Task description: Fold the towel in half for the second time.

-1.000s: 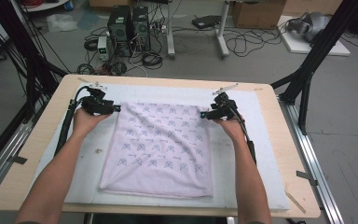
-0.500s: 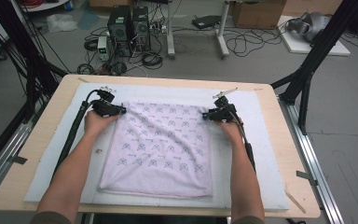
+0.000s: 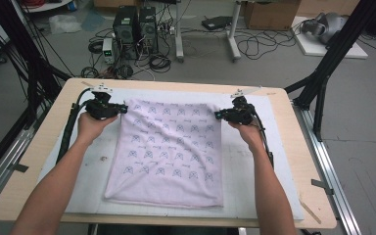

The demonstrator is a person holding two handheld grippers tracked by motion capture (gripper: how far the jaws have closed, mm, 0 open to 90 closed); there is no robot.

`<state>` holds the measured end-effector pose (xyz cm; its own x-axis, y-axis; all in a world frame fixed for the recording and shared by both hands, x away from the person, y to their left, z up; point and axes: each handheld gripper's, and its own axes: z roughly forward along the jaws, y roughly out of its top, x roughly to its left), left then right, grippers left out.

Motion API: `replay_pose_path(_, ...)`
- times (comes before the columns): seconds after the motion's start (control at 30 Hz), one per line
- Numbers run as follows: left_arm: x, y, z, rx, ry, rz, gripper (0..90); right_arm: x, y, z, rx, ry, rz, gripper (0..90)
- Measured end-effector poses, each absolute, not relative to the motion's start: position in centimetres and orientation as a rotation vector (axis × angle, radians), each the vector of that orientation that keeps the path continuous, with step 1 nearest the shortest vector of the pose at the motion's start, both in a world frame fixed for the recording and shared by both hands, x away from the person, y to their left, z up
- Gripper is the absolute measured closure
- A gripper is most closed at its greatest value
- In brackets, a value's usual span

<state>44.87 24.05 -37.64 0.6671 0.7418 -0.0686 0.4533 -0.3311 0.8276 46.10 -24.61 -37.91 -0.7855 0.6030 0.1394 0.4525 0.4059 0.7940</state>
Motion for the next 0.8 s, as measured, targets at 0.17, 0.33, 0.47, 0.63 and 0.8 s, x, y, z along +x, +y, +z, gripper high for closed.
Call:
replay_pose_path(0.17, 40.3, 25.7, -36.9, 1.937, 0.831, 0.394, 83.9, 41.7, -25.3, -35.9, 0.827, 2.510, 1.371, 83.6)
replay_pose_path(0.33, 35.2, 26.5, -39.0, 1.979, 0.751, 0.353, 83.7, 36.9, -25.8, -37.3, 0.782, 2.571, 1.372, 83.4)
replay_pose_path(0.47, 32.7, 27.2, -42.0, 2.043, 0.759, 0.260, 80.9, 34.6, -25.7, -40.2, 0.787, 2.642, 1.342, 79.2)
replay_pose_path(0.63, 32.3, 27.6, -42.6, 2.076, 0.807, 0.261, 48.0, 34.2, -26.2, -41.1, 0.844, 2.640, 1.313, 49.2)
replay_pose_path(0.8, 33.9, 27.0, -40.7, 2.043, 0.818, 0.291, 36.4, 35.3, -25.7, -39.6, 0.834, 2.552, 1.352, 35.8)
